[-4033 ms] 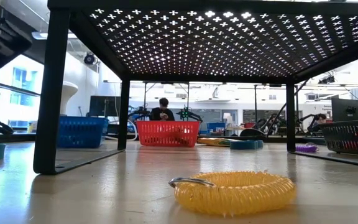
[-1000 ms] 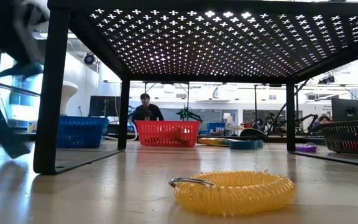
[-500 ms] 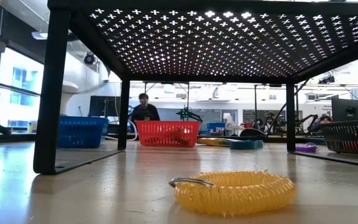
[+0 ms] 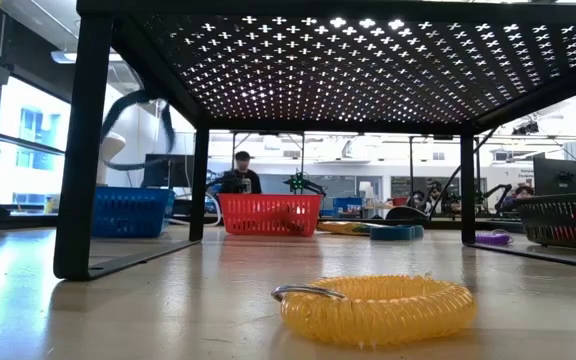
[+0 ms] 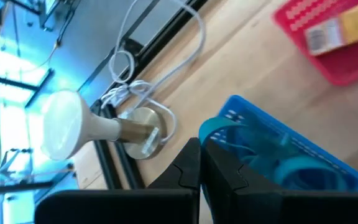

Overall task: Pick & Place Office Desk Supplies
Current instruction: Put the blue rubber band into the blue bin

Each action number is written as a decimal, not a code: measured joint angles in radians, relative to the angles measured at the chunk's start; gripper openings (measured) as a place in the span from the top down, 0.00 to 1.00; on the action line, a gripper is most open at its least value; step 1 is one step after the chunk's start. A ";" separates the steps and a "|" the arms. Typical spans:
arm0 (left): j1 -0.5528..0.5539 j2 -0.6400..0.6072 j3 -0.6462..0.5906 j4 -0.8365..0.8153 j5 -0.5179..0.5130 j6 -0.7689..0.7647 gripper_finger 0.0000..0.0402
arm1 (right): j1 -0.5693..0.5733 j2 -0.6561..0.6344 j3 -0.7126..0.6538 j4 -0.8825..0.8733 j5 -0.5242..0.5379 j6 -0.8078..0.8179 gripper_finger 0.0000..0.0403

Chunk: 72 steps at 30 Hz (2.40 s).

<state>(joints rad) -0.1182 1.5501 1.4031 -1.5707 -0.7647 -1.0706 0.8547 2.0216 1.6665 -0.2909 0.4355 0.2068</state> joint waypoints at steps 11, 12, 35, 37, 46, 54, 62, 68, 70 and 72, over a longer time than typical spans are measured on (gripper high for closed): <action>0.033 -0.001 -0.184 0.102 -0.011 0.002 1.00 | 0.000 0.000 0.000 -0.020 -0.021 0.056 0.30; 0.033 0.000 -0.203 0.124 -0.009 0.008 1.00 | 0.000 0.000 0.000 -0.019 -0.021 0.059 0.30; 0.190 0.000 -0.281 0.341 0.376 0.008 1.00 | 0.000 0.000 0.000 0.041 -0.056 0.062 0.30; 0.220 0.000 -0.281 0.341 0.378 -0.019 1.00 | 0.000 0.000 0.000 0.041 -0.080 0.062 0.30; 0.256 0.000 -0.281 0.362 0.384 -0.056 1.00 | 0.001 0.000 0.000 0.041 -0.103 0.088 0.30; 0.233 0.000 -0.282 0.373 0.257 -0.151 1.00 | 0.001 0.000 0.000 0.041 -0.103 0.132 0.30; 0.233 0.000 -0.282 0.358 0.259 -0.133 1.00 | 0.001 0.000 0.000 0.041 -0.105 0.138 0.30; 0.233 0.000 -0.282 0.334 0.256 -0.076 1.00 | 0.001 0.000 0.000 0.041 -0.106 0.162 0.30; 0.233 0.000 -0.282 0.338 0.256 -0.094 1.00 | 0.001 0.000 0.000 0.041 -0.106 0.163 0.30; 0.233 0.000 -0.282 0.336 0.256 -0.114 1.00 | 0.001 0.000 0.000 0.041 -0.106 0.163 0.30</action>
<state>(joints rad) 0.1152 1.5501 1.1206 -1.2344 -0.5083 -1.1848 0.8555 2.0216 1.6665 -0.2501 0.3298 0.3699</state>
